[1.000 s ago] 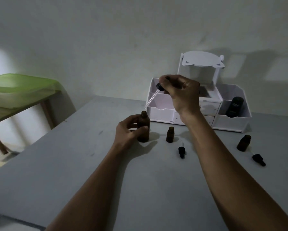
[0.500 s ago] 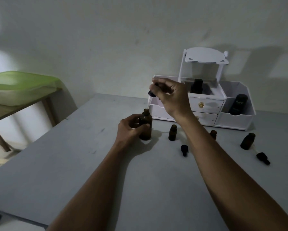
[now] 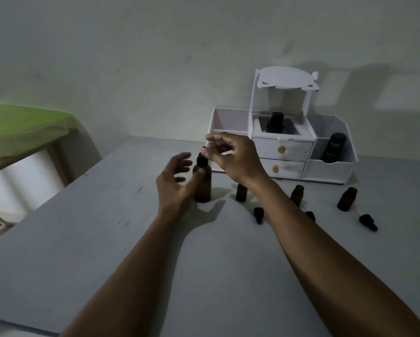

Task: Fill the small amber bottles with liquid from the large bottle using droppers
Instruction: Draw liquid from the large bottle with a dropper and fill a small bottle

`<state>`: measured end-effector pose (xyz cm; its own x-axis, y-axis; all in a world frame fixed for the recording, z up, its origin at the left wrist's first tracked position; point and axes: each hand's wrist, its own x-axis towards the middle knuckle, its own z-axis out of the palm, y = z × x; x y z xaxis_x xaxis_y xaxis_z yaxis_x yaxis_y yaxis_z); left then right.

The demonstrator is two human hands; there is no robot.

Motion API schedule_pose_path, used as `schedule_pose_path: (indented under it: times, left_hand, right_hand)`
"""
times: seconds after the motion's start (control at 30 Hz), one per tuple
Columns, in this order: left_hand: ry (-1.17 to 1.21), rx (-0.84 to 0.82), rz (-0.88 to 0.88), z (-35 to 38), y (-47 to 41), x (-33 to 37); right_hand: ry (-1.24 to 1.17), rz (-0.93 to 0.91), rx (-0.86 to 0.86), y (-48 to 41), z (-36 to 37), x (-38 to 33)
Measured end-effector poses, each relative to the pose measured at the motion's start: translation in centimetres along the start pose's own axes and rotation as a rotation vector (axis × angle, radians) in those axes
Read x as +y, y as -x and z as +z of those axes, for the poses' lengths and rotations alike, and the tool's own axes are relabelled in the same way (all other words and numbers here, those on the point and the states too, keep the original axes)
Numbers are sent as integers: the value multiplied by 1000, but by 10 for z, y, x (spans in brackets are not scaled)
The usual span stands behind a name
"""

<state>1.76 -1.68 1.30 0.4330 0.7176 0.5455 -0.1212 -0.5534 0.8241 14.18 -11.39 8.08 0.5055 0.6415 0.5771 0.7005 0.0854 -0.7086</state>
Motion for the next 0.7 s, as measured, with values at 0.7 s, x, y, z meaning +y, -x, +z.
schedule_pose_path:
  times: [0.7]
  left_hand:
    - [-66, -308, -295, 70, 31, 34]
  right_hand:
    - [537, 196, -605, 85, -81, 36]
